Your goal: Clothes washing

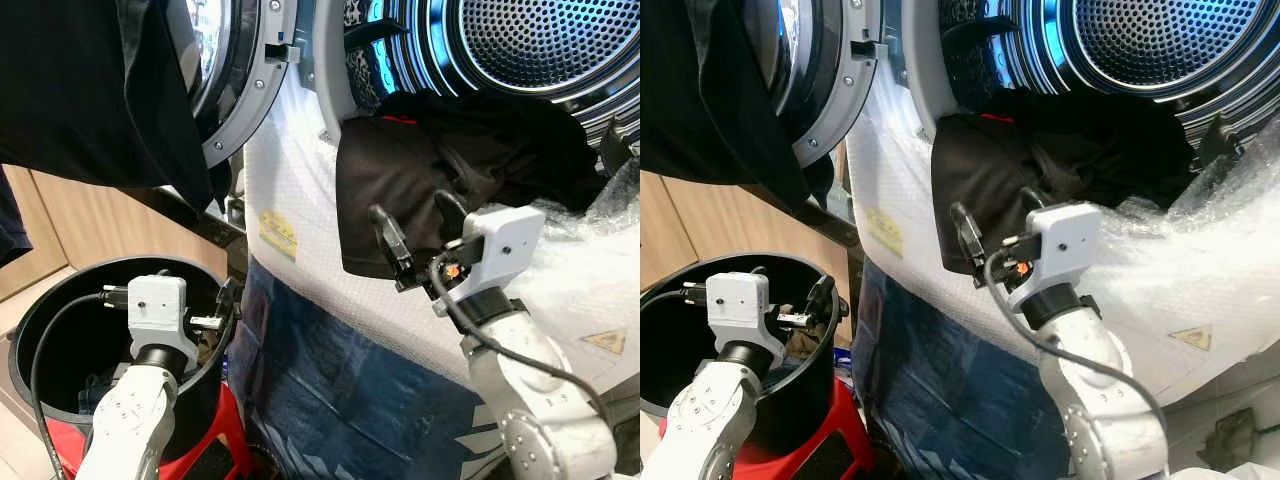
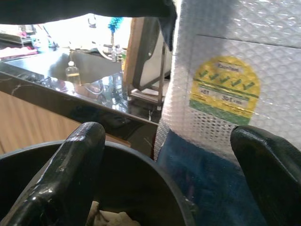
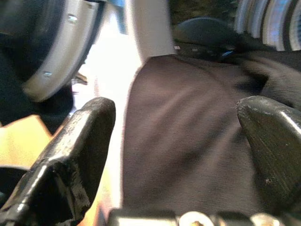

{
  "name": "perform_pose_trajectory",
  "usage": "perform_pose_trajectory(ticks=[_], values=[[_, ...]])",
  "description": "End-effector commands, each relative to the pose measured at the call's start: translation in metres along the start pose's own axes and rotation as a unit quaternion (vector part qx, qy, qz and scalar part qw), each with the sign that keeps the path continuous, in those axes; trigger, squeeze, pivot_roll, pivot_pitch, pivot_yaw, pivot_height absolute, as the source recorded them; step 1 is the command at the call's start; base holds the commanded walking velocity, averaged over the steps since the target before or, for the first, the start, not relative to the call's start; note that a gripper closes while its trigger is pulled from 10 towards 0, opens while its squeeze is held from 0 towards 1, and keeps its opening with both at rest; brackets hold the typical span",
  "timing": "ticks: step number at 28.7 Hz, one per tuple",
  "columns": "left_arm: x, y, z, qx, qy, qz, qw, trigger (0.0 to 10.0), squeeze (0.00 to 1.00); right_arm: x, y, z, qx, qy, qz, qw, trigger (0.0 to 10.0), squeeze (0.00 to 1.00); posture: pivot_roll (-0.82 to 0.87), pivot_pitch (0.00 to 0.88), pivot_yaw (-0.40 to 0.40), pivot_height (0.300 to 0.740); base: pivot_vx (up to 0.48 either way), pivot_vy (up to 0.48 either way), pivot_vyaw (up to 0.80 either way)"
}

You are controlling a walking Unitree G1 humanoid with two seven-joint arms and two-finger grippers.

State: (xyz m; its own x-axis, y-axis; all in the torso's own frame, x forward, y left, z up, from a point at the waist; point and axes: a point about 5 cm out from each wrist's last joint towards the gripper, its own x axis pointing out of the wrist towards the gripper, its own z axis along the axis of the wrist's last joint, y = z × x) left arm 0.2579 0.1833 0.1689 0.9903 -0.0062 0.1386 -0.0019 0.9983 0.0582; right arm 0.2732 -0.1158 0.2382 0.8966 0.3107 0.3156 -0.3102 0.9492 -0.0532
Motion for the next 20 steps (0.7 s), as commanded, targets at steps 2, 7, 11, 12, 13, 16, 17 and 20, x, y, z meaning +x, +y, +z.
perform_pose_trajectory(ticks=[2, 7, 11, 12, 13, 16, 17, 20], values=[[0.001, -0.002, 0.008, 0.002, -0.019, -0.005, 1.000, 10.0, 0.00, 0.000, -0.006, 0.004, -0.015, -0.024, -0.042, 0.999, 10.0, 0.00, 0.16, 0.015, -0.142, 0.740, 0.000, 0.000, 0.00], [0.002, -0.002, 0.009, 0.001, -0.022, -0.003, 1.000, 10.0, 0.00, 0.003, -0.018, 0.026, 0.013, -0.106, -0.115, 0.988, 10.0, 0.00, 0.16, 0.013, -0.142, 0.740, 0.000, 0.000, 0.00], [0.003, -0.003, 0.010, 0.001, -0.023, -0.003, 1.000, 10.0, 0.00, 0.002, -0.023, 0.018, 0.002, -0.098, -0.132, 0.986, 10.0, 0.00, 0.15, 0.018, -0.141, 0.740, 0.000, 0.000, 0.00], [0.003, -0.004, 0.011, 0.000, -0.024, -0.004, 1.000, 10.0, 0.00, 0.001, -0.023, 0.011, 0.002, -0.087, -0.136, 0.987, 10.0, 0.00, 0.16, 0.019, -0.141, 0.740, 0.000, 0.000, 0.00], [0.003, -0.004, 0.012, 0.000, -0.025, -0.005, 1.000, 10.0, 0.00, 0.001, -0.021, 0.004, -0.007, -0.069, -0.132, 0.989, 10.0, 0.00, 0.16, 0.024, -0.141, 0.740, 0.000, 0.000, 0.00], [0.003, -0.004, 0.012, -0.001, -0.025, -0.004, 1.000, 10.0, 0.00, 0.001, -0.018, -0.004, -0.016, -0.049, -0.123, 0.991, 10.0, 0.00, 0.16, 0.030, -0.145, 0.740, 0.000, 0.000, 0.00], [0.003, -0.005, 0.011, -0.002, -0.024, -0.002, 1.000, 10.0, 0.00, 0.000, -0.015, -0.007, -0.019, -0.051, -0.117, 0.992, 10.0, 0.00, 0.16, 0.027, -0.148, 0.740, 0.000, 0.000, 0.00], [0.002, -0.005, 0.010, -0.004, -0.022, 0.001, 1.000, 10.0, 0.00, 0.000, -0.012, -0.010, -0.039, -0.053, -0.115, 0.991, 10.0, 0.00, 0.17, 0.021, -0.149, 0.740, 0.000, 0.000, 0.00]])
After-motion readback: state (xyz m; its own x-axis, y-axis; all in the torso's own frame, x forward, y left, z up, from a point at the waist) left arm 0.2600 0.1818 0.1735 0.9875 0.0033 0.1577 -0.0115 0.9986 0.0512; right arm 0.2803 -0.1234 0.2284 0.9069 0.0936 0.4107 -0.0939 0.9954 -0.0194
